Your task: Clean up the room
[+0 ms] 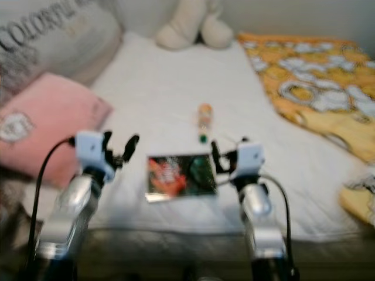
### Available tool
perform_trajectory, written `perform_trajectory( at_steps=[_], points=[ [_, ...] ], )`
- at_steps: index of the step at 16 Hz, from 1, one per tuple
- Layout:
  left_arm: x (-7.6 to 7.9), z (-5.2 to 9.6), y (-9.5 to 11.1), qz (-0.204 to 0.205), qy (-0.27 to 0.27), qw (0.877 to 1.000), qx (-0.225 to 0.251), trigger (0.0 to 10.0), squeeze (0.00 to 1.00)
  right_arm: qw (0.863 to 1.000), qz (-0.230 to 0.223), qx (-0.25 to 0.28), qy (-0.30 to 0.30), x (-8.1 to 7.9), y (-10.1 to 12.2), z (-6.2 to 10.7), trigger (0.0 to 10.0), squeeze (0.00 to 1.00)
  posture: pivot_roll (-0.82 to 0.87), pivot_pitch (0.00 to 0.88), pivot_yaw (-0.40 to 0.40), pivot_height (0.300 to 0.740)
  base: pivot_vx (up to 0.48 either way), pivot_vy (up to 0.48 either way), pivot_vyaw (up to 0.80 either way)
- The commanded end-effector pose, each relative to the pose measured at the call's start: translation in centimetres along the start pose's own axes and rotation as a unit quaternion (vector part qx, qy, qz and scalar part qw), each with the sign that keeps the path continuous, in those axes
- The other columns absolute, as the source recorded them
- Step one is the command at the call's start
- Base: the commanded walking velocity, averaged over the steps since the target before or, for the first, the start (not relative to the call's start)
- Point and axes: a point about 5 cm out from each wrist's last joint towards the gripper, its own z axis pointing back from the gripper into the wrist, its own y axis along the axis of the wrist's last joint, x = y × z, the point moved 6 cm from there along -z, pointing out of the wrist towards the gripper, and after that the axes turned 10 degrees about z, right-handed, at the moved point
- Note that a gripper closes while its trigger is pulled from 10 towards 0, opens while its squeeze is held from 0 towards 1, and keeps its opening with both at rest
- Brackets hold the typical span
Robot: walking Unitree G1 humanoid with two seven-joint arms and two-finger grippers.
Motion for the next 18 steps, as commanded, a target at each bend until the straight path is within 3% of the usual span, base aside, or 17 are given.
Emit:
perform_trajectory(
  at_steps=[1, 5, 10, 14, 18],
  points=[
    [-0.9, -0.1, -0.6, 0.008, 0.012, 1.0, -0.017, 10.0, 0.0, 1.0, -0.012, -0.01, 0.003, -0.2, -0.2, -0.5, 10.0, 0.0, -0.13, 0.0, 0.003, 0.685, 0.0, 0.0, 0.0],
    [-2.2, -1.0, -0.4, -0.005, 0.023, 1.0, -0.019, 10.0, 0.0, 0.998, -0.011, -0.053, -0.019, 1.8, -2.3, -0.5, 10.0, 0.0, -0.13, 0.0, -0.002, 0.685, 0.0, 0.0, 0.0],
    [-2.6, -0.6, -0.2, -0.016, 0.03, 0.999, -0.009, 10.0, 0.0, 0.999, -0.018, -0.051, -0.002, 0.1, -2.5, -0.8, 10.0, 0.0, -0.11, 0.0, 0.002, 0.685, 0.0, 0.0, 0.0],
    [-2.9, -0.2, 0.6, -0.023, 0.033, 0.999, 0.002, 10.0, 0.0, 0.996, -0.056, -0.073, -0.017, 0.3, -3.4, -1.7, 10.0, 0.0, -0.07, 0.0, 0.004, 0.685, 0.0, 0.0, 0.0],
    [-3.9, 1.7, 1.4, -0.043, 0.037, 0.998, 0.0, 10.0, 0.0, 0.994, -0.053, -0.09, -0.037, 0.8, -4.1, -2.2, 10.0, 0.0, 0.03, 0.006, 0.016, 0.685, 0.0, 0.0, 0.0]
  ],
)
